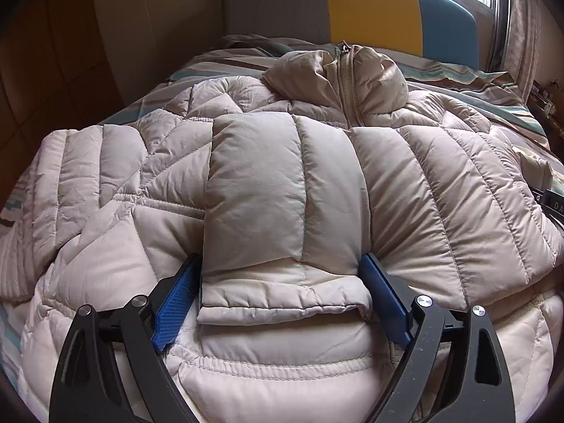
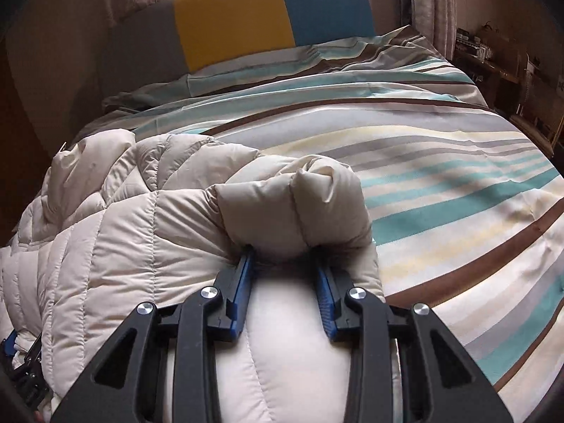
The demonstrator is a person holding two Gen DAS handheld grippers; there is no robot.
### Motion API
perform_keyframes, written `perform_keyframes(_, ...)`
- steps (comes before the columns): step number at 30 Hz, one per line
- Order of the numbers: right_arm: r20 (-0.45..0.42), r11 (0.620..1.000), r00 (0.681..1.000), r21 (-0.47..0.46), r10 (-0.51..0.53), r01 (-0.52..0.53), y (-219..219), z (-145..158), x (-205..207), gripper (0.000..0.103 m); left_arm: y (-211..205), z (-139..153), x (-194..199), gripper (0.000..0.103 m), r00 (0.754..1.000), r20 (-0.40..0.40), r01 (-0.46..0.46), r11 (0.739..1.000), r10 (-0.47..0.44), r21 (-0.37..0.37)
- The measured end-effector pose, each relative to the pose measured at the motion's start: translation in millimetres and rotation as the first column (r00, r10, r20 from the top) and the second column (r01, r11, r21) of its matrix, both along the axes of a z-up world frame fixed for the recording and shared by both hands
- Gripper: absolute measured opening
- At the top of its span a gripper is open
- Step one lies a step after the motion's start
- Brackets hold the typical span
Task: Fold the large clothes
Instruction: 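Lay the folded sleeve on the jacket body and open the right tool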
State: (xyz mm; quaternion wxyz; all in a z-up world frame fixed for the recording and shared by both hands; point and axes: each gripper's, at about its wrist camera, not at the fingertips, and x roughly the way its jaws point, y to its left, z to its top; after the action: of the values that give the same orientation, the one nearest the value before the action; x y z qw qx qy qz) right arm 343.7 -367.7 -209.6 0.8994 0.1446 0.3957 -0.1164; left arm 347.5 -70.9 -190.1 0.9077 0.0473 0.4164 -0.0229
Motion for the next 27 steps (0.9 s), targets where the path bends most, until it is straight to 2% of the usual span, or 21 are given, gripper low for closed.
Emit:
perform_keyframes(4, 0.025, 0.999, 1.0, 0.038, -0.001, 0.0, -7.1, 1.8, -4.9, 0.032, 1.1, 0.0, 0.9, 0.09, 1.0, 0.0, 0.001, 1.0, -0.001, -0.008)
perform_keyframes(6, 0.033, 0.999, 0.999, 0.051, -0.008, 0.006, -7.7, 11.5, -11.9, 0.033, 0.6, 0.7, 1.4, 0.09, 1.0, 0.001, 0.001, 1.0, -0.001, -0.008)
perform_keyframes(9, 0.092, 0.996, 0.996, 0.092, -0.013, 0.005, -6.1, 35.5, -37.3, 0.036, 0.6, 0.6, 0.9, 0.09, 1.0, 0.001, 0.0, 1.0, 0.0, -0.006)
perform_keyframes(13, 0.088, 0.998, 0.996, 0.064, 0.015, -0.021, 5.6, 50.1, -70.6, 0.038, 0.7, 0.8, 0.5, 0.09, 1.0, 0.0, 0.0, 1.0, 0.0, -0.008)
perform_keyframes(16, 0.024, 1.0, 1.0, -0.011, 0.009, -0.009, 13.7, 35.8, -78.2, 0.038, 0.8, 1.1, 0.4, 0.09, 1.0, 0.001, 0.0, 1.0, 0.0, -0.007)
perform_keyframes(18, -0.008, 1.0, 1.0, -0.016, 0.006, -0.006, 13.7, 18.8, -76.7, 0.038, 1.3, 0.9, -0.1, 0.09, 1.0, 0.001, 0.0, 1.0, 0.0, -0.009)
perform_keyframes(27, -0.033, 0.995, 0.999, -0.097, 0.008, -0.011, 23.4, 6.3, -72.4, 0.041, 2.1, 1.4, 1.3, 0.091, 1.0, -0.005, -0.001, 1.0, 0.001, -0.007)
